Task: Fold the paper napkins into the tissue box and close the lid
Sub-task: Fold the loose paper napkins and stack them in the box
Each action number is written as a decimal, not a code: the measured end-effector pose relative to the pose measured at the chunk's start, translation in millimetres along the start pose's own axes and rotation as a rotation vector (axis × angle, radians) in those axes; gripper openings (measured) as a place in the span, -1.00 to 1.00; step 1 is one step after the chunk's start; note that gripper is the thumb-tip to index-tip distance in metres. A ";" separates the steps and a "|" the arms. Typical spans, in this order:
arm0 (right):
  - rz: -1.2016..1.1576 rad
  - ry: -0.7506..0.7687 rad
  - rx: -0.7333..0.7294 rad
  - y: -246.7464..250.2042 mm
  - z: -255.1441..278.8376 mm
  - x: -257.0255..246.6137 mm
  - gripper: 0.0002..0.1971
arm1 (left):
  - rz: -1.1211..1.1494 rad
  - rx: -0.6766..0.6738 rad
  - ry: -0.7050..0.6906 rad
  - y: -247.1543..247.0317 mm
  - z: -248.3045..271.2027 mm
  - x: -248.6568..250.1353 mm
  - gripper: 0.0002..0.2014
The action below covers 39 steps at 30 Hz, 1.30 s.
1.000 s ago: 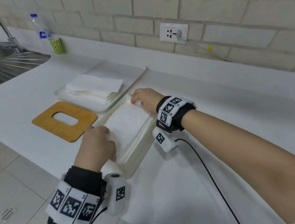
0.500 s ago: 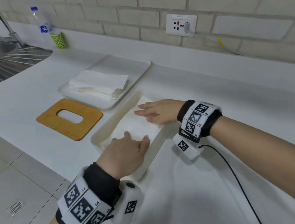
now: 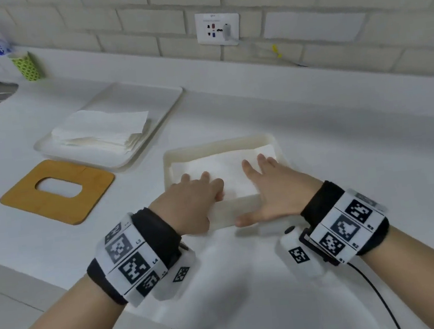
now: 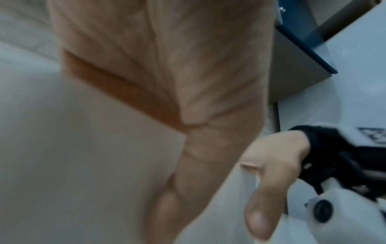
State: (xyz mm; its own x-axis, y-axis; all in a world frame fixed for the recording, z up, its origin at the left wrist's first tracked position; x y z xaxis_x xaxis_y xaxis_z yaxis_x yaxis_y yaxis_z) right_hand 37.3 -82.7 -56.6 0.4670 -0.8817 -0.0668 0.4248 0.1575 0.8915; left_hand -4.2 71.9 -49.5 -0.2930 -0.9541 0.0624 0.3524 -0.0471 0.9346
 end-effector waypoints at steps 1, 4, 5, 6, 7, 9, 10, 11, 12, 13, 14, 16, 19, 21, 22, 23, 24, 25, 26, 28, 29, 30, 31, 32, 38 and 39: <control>0.003 -0.021 0.012 -2.5 3.2 0.1 0.19 | -0.001 -0.003 -0.003 -1.4 -5.4 3.4 -0.69; -0.010 -0.061 0.042 -6.0 2.4 -0.3 0.06 | 0.010 -0.026 -0.028 -7.6 -17.6 3.9 -0.68; -0.017 -0.071 0.038 -6.6 0.4 -0.6 0.04 | 0.024 -0.026 -0.045 -7.7 -19.4 2.4 -0.68; -0.024 -0.083 0.034 -6.6 -1.2 -1.1 0.03 | 0.039 -0.031 -0.062 -7.7 -20.5 0.0 -0.68; -0.032 -0.093 0.032 -6.5 -2.3 -1.5 0.02 | 0.051 -0.032 -0.077 -7.3 -20.5 -2.5 -0.68; -0.060 -0.123 0.037 -7.0 -2.2 -1.7 0.02 | 0.018 -0.008 -0.107 -6.0 -18.4 -4.4 -0.66; -0.076 -0.145 0.036 -7.5 -0.9 -1.9 0.01 | -0.033 0.018 -0.114 -3.8 -17.7 -4.1 -0.64; -0.094 -0.173 0.033 -8.6 1.4 -2.2 0.00 | -0.107 0.058 -0.114 -2.3 -17.5 -3.0 -0.61; -0.108 -0.206 0.034 -10.1 4.0 -2.8 -0.01 | -0.179 0.101 -0.099 -1.7 -17.4 -1.8 -0.56; -0.116 -0.244 0.042 -11.1 6.4 -3.6 -0.02 | -0.232 0.144 -0.083 0.0 -17.3 0.7 -0.48; -0.116 -0.278 0.058 -11.9 9.2 -4.6 -0.05 | -0.259 0.181 -0.074 0.5 -16.5 3.5 -0.37; -0.091 -0.295 0.117 -12.9 15.4 -8.9 -0.16 | -0.311 0.202 -0.068 -3.9 -15.7 6.3 -0.20; -0.114 -0.219 0.167 -14.3 17.6 -12.7 -0.36 | -0.244 0.252 -0.070 -1.4 -11.4 11.6 -0.23; -0.127 -0.212 0.146 -13.6 16.7 -10.4 -0.34 | -0.230 0.130 -0.047 -4.0 -18.3 8.7 -0.37; -0.129 -0.215 0.124 -13.0 15.7 -8.8 -0.33 | -0.253 0.079 -0.068 -6.0 -22.9 7.3 -0.41; -0.123 -0.213 0.104 -12.0 15.1 -8.0 -0.33 | -0.268 0.059 -0.092 -4.1 -26.9 7.2 -0.44; -0.114 -0.209 0.088 -10.7 15.2 -7.8 -0.35 | -0.276 0.040 -0.116 0.1 -28.9 8.4 -0.48; -0.106 -0.207 0.075 -9.5 16.0 -8.0 -0.38 | -0.258 0.015 -0.131 3.4 -30.0 9.4 -0.51; -0.097 -0.205 0.068 -8.0 17.2 -8.4 -0.41 | -0.199 -0.008 -0.130 7.2 -30.0 11.1 -0.53; -0.059 -0.187 0.079 -1.6 18.4 -9.4 -0.49 | -0.051 -0.038 -0.092 11.5 -30.6 11.3 -0.51; -0.044 -0.180 0.098 2.6 17.5 -9.0 -0.51 | 0.003 -0.013 -0.070 13.2 -32.1 9.9 -0.47; -0.033 -0.177 0.114 6.1 15.8 -7.9 -0.47 | 0.010 0.022 -0.054 14.8 -34.2 8.4 -0.41; -0.024 -0.173 0.116 7.7 12.1 -5.6 -0.35 | -0.009 0.053 -0.037 14.7 -36.2 6.6 -0.34; -0.022 -0.173 0.100 7.4 7.2 -2.4 -0.19 | -0.022 0.063 -0.016 13.5 -39.1 4.4 -0.29; -0.134 -0.192 -0.070 2.4 -11.0 9.8 0.13 | 0.119 -0.264 0.094 10.3 -52.0 1.5 0.12; -0.129 -0.192 -0.078 2.6 -11.5 10.0 0.13 | 0.139 -0.300 0.102 11.5 -52.0 1.7 0.11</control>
State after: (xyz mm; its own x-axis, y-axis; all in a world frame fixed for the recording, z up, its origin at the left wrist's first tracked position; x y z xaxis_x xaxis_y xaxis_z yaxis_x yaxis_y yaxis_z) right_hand 52.1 -86.0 -60.1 0.2526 -0.9638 -0.0849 0.5333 0.0655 0.8434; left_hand 45.6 54.3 -56.8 -0.1389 -0.9814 0.1328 0.6326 0.0153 0.7744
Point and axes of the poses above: each hand's wrist, its own z-axis away from the middle knuckle, its own y-axis out of the back of the hand, x = y × z, the point moved 3 cm from there along -z, towards the middle knuckle, and after that the axes turned 2 degrees about -y, right-handed, at the moved point
